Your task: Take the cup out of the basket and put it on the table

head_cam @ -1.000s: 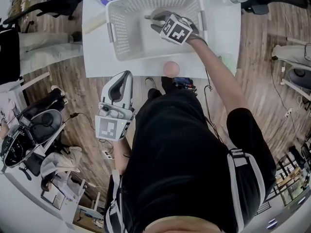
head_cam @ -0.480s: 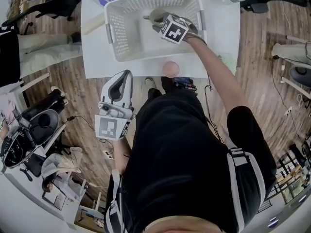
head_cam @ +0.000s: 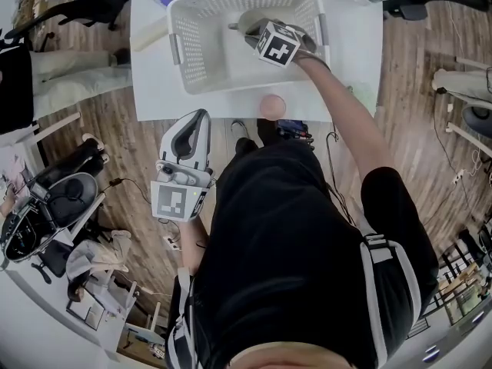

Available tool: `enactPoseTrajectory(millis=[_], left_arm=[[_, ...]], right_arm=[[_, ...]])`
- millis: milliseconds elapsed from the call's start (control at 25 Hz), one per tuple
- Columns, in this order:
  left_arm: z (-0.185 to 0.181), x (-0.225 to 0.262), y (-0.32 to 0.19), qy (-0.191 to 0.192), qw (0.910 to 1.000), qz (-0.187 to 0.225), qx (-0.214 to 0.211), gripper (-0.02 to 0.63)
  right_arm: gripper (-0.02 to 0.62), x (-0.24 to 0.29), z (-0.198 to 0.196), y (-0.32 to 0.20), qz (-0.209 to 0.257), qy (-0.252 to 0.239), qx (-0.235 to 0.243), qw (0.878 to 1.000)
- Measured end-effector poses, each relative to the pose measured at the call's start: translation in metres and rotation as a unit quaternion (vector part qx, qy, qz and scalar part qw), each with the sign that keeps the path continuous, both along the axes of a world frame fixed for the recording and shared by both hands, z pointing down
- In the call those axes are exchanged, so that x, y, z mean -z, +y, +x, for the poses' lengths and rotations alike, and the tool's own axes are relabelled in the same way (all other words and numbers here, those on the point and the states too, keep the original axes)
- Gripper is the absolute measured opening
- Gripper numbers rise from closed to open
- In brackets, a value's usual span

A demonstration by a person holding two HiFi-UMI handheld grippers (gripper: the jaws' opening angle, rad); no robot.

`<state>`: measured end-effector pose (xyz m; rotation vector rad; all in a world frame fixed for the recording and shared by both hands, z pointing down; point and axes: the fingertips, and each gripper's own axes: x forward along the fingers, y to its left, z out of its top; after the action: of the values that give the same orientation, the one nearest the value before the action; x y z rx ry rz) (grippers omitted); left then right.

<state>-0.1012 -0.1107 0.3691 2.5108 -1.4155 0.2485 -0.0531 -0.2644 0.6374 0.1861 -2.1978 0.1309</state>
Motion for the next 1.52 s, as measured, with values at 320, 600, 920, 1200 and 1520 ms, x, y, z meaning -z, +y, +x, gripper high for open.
enactPoseTrajectory(millis=[320,600,920,1200,1520], left_arm=[[-0.002,0.003,0.009,0.001,1.0000,0.002,0.000,0.021],[0.000,0.007,0.013,0.002,1.0000,0.005,-0.007,0.021],[0.001,0.013,0.024,0.005,0.9996,0.018,-0.021,0.021],[0.004,0.019,0.034,0.012,0.9988,0.031,-0.036,0.021],[0.003,0.026,0.057,0.023,0.9972,0.050,-0.052,0.021]], right_arm=[[0.037,0.010,-0.001,0.005,0.002,-0.012,0.001,1.000],[0.037,0.033,0.000,-0.002,0.017,-0.025,-0.011,0.999],[0.037,0.091,-0.004,-0.001,0.056,-0.060,-0.014,0.997],[0.037,0.151,0.001,0.011,0.104,-0.095,-0.013,0.990],[0.037,0.220,0.001,0.053,0.145,-0.150,-0.021,0.978]])
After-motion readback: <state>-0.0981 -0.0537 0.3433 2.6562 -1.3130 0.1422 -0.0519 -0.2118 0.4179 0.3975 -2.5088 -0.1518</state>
